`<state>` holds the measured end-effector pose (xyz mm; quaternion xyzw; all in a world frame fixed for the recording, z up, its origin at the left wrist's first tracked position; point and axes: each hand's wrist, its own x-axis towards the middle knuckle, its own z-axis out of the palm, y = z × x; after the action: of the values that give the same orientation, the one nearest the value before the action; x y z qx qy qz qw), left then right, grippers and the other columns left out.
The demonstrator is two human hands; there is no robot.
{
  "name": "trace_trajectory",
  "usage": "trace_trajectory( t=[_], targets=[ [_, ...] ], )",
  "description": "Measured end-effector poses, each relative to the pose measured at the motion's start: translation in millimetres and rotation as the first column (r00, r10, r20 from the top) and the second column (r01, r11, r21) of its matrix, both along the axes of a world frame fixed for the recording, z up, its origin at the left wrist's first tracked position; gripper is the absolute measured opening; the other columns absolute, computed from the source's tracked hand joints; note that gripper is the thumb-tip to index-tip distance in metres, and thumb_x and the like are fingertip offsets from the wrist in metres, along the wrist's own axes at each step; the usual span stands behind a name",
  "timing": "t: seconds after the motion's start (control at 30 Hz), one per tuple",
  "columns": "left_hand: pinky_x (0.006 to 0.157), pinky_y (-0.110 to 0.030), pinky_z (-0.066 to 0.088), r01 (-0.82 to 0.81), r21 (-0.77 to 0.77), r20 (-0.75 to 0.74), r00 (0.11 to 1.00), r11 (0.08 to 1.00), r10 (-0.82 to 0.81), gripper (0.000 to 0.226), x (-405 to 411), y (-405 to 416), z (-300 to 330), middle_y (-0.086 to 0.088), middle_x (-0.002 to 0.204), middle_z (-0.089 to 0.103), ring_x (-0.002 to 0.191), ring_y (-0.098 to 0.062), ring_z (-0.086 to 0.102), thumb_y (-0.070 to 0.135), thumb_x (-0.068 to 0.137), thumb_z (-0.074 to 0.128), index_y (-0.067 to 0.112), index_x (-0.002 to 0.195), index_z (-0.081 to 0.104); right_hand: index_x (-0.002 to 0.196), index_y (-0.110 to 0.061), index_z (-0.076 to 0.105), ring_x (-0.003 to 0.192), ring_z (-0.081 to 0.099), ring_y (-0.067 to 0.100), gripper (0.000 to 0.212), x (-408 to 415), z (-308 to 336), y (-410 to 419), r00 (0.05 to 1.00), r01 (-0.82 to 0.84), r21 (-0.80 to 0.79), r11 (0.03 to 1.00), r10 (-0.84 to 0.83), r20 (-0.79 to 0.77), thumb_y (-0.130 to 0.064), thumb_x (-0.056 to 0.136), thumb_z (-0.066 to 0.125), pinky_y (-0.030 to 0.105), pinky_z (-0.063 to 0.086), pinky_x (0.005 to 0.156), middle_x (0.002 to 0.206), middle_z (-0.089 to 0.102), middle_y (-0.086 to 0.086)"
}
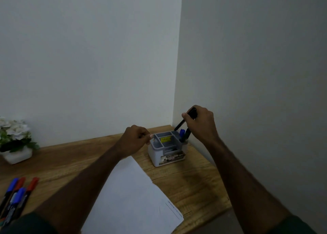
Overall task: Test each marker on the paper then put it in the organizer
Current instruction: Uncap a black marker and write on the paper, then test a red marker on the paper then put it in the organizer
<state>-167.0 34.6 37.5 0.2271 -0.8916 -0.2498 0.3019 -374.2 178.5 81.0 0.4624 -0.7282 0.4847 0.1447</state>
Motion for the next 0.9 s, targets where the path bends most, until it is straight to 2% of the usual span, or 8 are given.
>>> trace_trajectory(
  t=[0.13,0.23,0.33,0.4,0.57,0.67,0.77,0.9],
  targets=[
    [0.075,-0.049,0.056,0.006,0.006,0.012,1.0,1.0,-0.006,0.02,-2,4,1,0.005,0.072,0.072,0.071,-0.021,0.068,0.03,0.092,0.063,0.021,0.076,0.073,0.09,-0.017,0.067,0.082,0.066,0.018,0.024,-6,-5,-6,0.999,0.013,0.201,0.98,-0.004,-0.046,-0.041,0.09,0.067,0.04,0.057,0.08,0.086,0.07,0.0],
    [0.074,-0.049,0.055,0.015,0.0,0.02,1.0,1.0,-0.015,0.02,-2,5,2,0.004,0.073,0.073,0.072,-0.023,0.068,0.031,0.092,0.063,0.02,0.079,0.074,0.093,-0.023,0.065,0.103,0.06,0.024,0.027,-5,-11,-15,0.983,0.078,0.381,0.921,-0.007,-0.184,-0.05,0.09,0.063,0.043,0.043,0.092,0.099,0.067,0.001],
    [0.074,-0.048,0.056,0.015,0.001,0.021,1.0,1.0,-0.015,0.02,-1,5,3,0.006,0.072,0.072,0.071,-0.022,0.068,0.031,0.092,0.063,0.018,0.081,0.074,0.098,-0.025,0.062,0.118,0.049,0.027,0.028,-3,-16,-23,0.965,0.115,0.471,0.875,0.013,-0.261,-0.052,0.091,0.059,0.049,0.035,0.097,0.114,0.059,0.003],
    [0.074,-0.048,0.056,0.013,0.005,0.021,1.0,1.0,-0.013,0.02,-1,4,3,0.007,0.072,0.072,0.07,-0.018,0.068,0.032,0.091,0.064,0.018,0.081,0.075,0.097,-0.026,0.06,0.119,0.049,0.026,0.024,-1,-18,-25,0.967,0.095,0.455,0.886,0.027,-0.255,-0.05,0.092,0.058,0.05,0.033,0.097,0.115,0.058,0.002],
    [0.075,-0.047,0.056,0.005,-0.005,0.021,1.0,1.0,-0.005,0.023,1,1,4,0.004,0.072,0.072,0.07,-0.02,0.068,0.031,0.091,0.064,0.015,0.079,0.075,0.096,-0.024,0.057,0.107,0.053,0.021,0.021,-3,-14,-24,0.978,0.072,0.175,0.982,-0.036,-0.204,-0.045,0.097,0.055,0.044,0.032,0.088,0.106,0.059,-0.002],
    [0.075,-0.048,0.056,0.005,0.008,0.01,1.0,1.0,-0.005,0.022,1,0,3,0.005,0.072,0.072,0.07,-0.019,0.068,0.03,0.091,0.064,0.015,0.08,0.075,0.099,-0.022,0.057,0.106,0.054,0.02,0.022,-7,-8,-22,0.975,0.111,0.139,0.984,-0.081,-0.208,-0.043,0.098,0.054,0.044,0.032,0.088,0.108,0.059,-0.001],
    [0.075,-0.048,0.056,0.003,0.014,0.006,1.0,1.0,-0.003,0.02,0,1,2,0.006,0.072,0.072,0.07,-0.018,0.068,0.03,0.091,0.065,0.017,0.078,0.074,0.104,-0.022,0.058,0.111,0.052,0.024,0.025,-9,-9,-21,0.972,0.14,0.303,0.942,-0.072,-0.225,-0.045,0.097,0.053,0.049,0.034,0.093,0.113,0.058,0.002],
    [0.074,-0.047,0.057,0.016,0.023,0.001,1.0,1.0,-0.016,0.02,-2,4,2,0.006,0.072,0.073,0.07,-0.018,0.069,0.029,0.091,0.065,0.016,0.08,0.075,0.12,-0.025,0.059,0.129,0.042,0.031,0.041,-7,-23,-22,0.972,0.135,0.578,0.805,0.004,-0.234,-0.055,0.099,0.042,0.06,0.028,0.103,0.131,0.053,0.008]
  ],
)
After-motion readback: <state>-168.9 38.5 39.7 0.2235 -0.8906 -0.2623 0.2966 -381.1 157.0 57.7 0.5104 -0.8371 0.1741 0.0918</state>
